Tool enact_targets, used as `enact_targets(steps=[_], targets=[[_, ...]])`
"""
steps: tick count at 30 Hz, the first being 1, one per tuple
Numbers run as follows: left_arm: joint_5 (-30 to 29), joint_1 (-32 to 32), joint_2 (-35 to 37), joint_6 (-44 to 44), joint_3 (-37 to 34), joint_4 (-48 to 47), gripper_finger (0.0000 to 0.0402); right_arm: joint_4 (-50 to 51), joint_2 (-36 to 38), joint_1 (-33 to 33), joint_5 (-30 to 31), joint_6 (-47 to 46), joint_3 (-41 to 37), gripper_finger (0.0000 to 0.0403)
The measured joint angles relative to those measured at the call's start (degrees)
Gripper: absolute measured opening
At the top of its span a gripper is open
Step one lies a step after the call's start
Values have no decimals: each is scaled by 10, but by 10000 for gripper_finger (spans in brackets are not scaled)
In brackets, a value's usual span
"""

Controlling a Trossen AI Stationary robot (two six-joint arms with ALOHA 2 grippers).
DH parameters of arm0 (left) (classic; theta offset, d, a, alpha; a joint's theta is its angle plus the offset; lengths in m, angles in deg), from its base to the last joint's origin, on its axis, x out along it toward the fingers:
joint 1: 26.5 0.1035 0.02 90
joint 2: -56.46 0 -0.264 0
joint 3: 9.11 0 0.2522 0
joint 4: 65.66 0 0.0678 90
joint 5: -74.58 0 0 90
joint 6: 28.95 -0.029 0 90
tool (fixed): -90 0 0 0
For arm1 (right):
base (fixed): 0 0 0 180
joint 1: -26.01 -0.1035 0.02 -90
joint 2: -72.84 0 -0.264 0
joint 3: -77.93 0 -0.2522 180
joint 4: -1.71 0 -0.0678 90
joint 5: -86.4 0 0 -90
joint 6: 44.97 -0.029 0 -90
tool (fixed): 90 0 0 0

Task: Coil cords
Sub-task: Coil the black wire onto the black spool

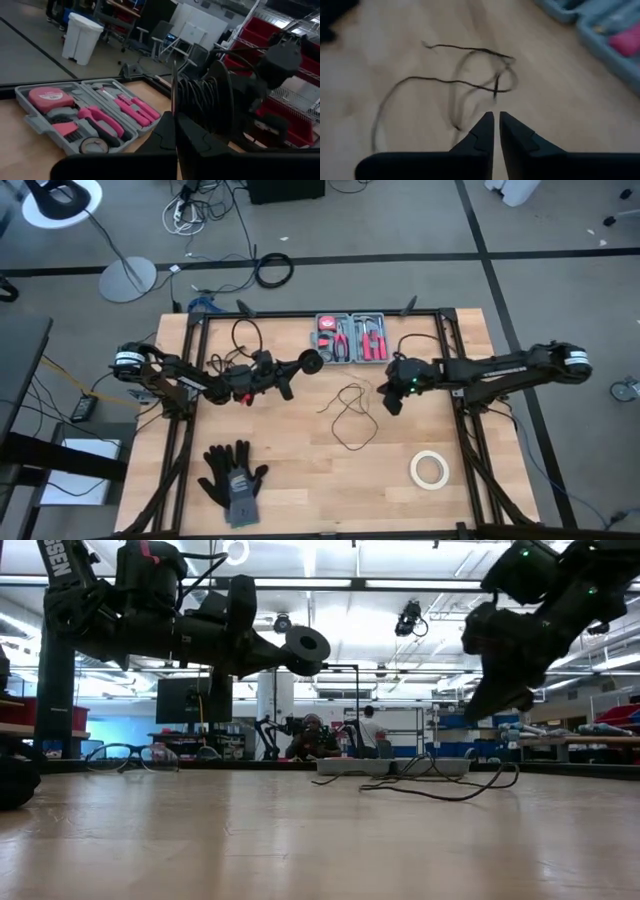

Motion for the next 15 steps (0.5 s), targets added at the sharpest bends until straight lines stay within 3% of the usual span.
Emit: enact_targets(steps=[5,8,11,15], targets=[[5,0,0,0,0,-5,0,81,53,3,35,-4,0,46],[7,0,0,1,-1,-8,0,71,68,4,72,-9,0,52],[7,0,0,1,0,-7,0,-26,55,4,107,26,0,56],[8,0,0,0,0,-3,0,-193,-14,4,108,129,0,56]])
